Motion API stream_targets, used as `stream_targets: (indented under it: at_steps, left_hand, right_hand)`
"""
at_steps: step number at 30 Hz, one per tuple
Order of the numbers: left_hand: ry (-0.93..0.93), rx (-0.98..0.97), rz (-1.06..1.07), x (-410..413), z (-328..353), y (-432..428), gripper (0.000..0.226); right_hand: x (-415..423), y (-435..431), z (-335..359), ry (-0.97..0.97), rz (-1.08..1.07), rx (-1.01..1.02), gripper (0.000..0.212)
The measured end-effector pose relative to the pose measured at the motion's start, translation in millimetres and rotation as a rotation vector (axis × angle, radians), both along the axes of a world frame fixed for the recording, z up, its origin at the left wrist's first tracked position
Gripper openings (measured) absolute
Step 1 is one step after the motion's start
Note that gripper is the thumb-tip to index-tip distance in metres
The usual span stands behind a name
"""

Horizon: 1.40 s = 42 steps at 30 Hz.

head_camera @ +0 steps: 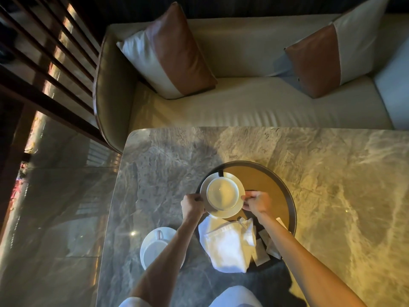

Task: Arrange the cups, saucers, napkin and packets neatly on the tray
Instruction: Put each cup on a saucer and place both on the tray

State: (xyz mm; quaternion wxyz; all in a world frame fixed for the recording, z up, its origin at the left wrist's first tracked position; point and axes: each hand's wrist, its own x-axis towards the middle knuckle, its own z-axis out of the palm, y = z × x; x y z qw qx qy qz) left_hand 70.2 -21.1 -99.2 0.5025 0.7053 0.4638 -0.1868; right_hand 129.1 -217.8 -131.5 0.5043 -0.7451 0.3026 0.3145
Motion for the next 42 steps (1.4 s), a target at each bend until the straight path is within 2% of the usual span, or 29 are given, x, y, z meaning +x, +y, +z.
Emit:
stream_targets:
  at_steps: [3, 19, 24, 27, 29, 31, 34, 36, 40, 42]
  left_hand:
    - [-0.011, 0.02, -0.015, -1.8, -0.9, -0.3, 0.031]
    - [-0.026, 0.002, -0.047, -0.6, -10.0, 0.3, 0.025]
    - [0.003, -0.083, -0.036, -3.5, -9.0, 6.9, 0.027]
    - [0.003, -0.054, -0.063, -11.5, -3.6, 18.3, 0.026]
    - [-0.061, -0.007, -0.063, -21.4, 6.8, 31.8, 0.025]
    - [-0.141, 0.091, -0.067, -39.8, 17.8, 52.6, 0.018]
    - [-0.175, 0.317, -0.046, -88.0, 21.7, 91.7, 0.02]
    - [-0.119, 0.398, -0.023, -123.3, 20.0, 113.4, 0.018]
    - [0.161, 0.367, -0.011, -179.7, 10.8, 136.0, 0.017]
    - [0.22, 0.273, 0.014, -198.0, 4.7, 139.9, 0.019]
  right_hand:
    - [-2.2, -0.8, -2.9, 0.003, 0.004, -0.009, 0.021]
    - [0.7, -4.1, -12.4, 0.005, 0.016, -0.037, 0.02]
    - [1.2, -0.8, 2.7, 0.026, 0.141, -0.045, 0.03]
    - [-3.9, 2.3, 28.5, -0.102, 0.365, -0.279, 0.037]
    - [-14.2, 8.4, 51.7, -0.299, 0.343, -0.416, 0.029]
    - [-30.2, 19.7, 73.6, -0.43, 0.266, -0.322, 0.015]
    - [-65.9, 51.9, 89.6, -0.33, 0.343, 0.005, 0.017]
    - [-95.8, 78.7, 82.4, -0.292, 0.459, 0.065, 0.025]
    - [-153.6, 123.6, 48.5, -0.095, 0.647, -0.121, 0.019]
    - [-173.9, 133.6, 35.3, -0.044, 0.638, -0.234, 0.017]
